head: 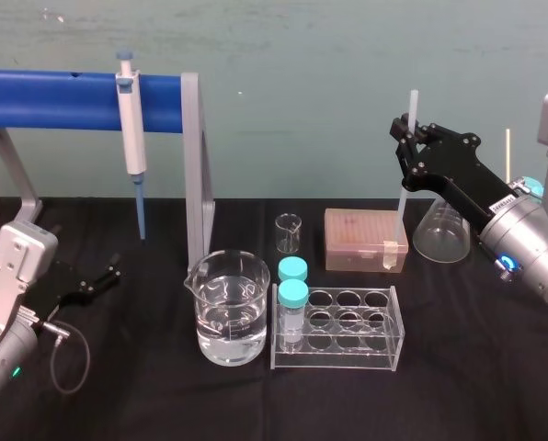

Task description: Pick up the stirring rod with one hand, then place it down.

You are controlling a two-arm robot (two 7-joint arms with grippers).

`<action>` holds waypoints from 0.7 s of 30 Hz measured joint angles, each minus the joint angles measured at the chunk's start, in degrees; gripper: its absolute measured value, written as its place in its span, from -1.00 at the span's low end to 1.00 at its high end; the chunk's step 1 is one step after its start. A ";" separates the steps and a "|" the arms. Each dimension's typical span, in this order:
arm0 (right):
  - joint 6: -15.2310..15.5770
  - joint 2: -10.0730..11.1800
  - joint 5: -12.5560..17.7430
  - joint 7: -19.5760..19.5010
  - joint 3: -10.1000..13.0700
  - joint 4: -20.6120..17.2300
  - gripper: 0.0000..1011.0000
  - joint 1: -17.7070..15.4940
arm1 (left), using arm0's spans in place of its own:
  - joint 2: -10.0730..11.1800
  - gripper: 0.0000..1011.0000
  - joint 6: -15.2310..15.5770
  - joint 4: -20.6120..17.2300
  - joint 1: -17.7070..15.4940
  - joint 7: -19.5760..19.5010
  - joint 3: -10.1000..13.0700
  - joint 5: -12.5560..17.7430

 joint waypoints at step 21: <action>0.30 -0.38 -0.27 0.35 0.10 0.15 -0.87 -0.06 | 0.00 0.98 0.00 0.00 0.00 0.00 0.00 0.00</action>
